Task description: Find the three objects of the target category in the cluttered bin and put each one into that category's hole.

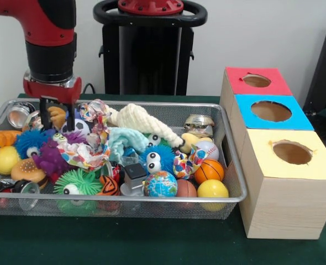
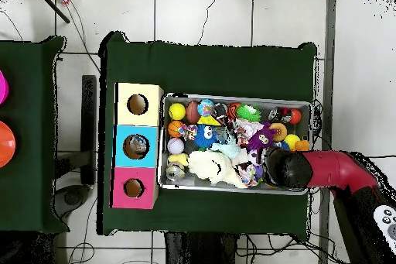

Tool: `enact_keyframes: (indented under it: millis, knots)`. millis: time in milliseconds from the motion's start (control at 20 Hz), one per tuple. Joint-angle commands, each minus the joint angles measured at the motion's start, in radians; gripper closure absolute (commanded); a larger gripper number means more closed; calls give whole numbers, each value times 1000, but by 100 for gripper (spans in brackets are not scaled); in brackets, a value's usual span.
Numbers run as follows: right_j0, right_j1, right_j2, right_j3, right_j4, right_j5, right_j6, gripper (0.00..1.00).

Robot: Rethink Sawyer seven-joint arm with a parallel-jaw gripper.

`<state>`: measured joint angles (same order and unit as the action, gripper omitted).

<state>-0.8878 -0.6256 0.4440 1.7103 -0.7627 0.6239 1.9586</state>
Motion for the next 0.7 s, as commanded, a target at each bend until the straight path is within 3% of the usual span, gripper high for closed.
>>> enact_keyframes:
  millis: [50,250,700]
  knots:
    - [12,137,33,-46,-143,-119,-177,0]
    - [49,164,0,-85,-196,-168,-106,0]
    - [82,213,-41,-145,-240,-234,-48,0]
